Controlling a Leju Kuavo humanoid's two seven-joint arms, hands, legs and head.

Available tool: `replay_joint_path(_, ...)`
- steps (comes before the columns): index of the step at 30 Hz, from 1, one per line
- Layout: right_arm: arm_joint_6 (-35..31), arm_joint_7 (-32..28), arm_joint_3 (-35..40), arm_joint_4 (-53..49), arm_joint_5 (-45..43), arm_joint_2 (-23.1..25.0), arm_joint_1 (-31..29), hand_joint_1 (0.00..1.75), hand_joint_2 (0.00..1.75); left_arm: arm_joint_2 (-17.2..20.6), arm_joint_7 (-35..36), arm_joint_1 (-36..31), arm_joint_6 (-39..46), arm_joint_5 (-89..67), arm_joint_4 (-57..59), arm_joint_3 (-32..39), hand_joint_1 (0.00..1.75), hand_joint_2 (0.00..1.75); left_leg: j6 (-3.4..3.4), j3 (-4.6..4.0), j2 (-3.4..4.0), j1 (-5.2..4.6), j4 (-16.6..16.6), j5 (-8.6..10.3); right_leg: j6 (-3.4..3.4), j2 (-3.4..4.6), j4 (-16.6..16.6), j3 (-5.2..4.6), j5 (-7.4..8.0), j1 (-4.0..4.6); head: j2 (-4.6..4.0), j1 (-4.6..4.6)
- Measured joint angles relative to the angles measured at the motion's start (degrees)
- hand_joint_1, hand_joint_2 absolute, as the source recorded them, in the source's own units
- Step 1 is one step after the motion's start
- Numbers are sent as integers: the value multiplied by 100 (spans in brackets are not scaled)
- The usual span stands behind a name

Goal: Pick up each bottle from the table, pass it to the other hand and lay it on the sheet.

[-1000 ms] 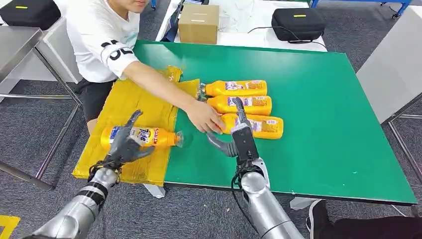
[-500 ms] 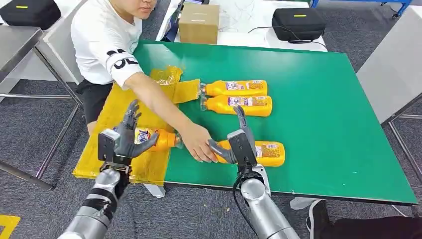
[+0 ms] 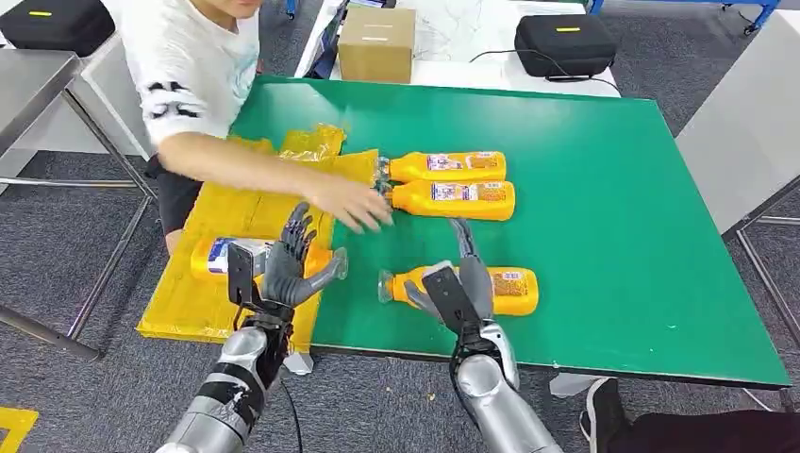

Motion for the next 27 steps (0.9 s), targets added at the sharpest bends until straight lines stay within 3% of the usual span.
replay_joint_path(12, 249, 350, -7, 807, 818, -488, -252, 0, 175, 2, 92, -3, -317, 280, 46, -68, 0, 175, 1, -4, 0, -1, 0, 0, 1, 0, -1, 1, 1, -1, 0, 0)
replay_joint_path(27, 555, 916, 72, 1375, 1922, -746, -776, 0, 175, 17, 101, 8, -492, 175, 44, -15, 0, 175, 2, -3, -2, -1, 1, 2, 2, -2, 0, 4, 2, -2, 0, 0)
